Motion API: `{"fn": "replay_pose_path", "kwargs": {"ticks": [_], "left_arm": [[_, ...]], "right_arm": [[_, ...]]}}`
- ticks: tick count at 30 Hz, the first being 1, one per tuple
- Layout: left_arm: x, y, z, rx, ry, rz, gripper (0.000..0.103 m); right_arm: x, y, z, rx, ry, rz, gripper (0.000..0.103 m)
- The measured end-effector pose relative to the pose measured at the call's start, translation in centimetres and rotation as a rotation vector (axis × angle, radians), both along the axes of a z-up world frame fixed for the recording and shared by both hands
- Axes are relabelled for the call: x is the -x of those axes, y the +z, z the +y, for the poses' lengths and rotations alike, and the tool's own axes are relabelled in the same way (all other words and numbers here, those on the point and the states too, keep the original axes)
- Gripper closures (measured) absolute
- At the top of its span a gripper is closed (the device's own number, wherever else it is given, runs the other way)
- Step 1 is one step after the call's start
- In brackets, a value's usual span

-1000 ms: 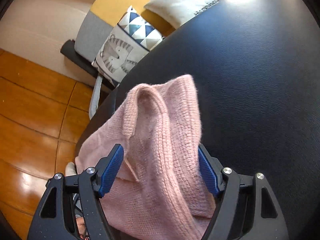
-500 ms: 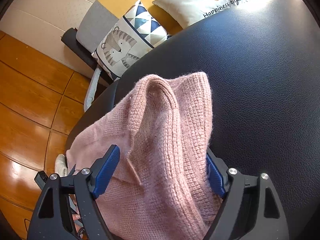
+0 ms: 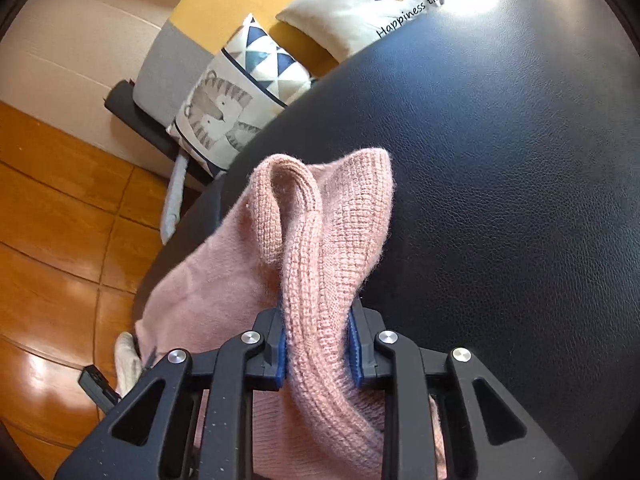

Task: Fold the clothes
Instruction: 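Grasp the sweater end with the right gripper and lift it up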

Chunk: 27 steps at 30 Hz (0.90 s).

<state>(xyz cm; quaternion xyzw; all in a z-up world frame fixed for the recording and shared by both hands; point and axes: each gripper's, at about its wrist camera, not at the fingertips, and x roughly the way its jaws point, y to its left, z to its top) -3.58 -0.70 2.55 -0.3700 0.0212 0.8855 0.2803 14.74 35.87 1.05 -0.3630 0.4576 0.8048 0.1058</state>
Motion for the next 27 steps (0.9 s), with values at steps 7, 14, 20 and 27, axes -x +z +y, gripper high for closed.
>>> {"fn": "replay_pose_path", "kwargs": {"ticks": [7,14,20,27], "left_arm": [[-0.9,0.4,0.7,0.057,0.019,0.031,0.050],[-1.3,0.6,0.4,0.038,0.029,0.006,0.050],[-1.6,0.6,0.5,0.052,0.034,0.013,0.050],[-1.8,0.6,0.5,0.062,0.038,0.019,0.050]], "right_arm": [[-1.2,2.5,-0.4,0.025,0.018,0.052,0.080],[-2.1,2.1,-0.8,0.034,0.008,0.029,0.080],[-2.5,0.9,-0.6,0.041,-0.020,-0.005,0.080],[-2.4,1.5,-1.0,0.079,-0.028,0.004,0.080]]}}
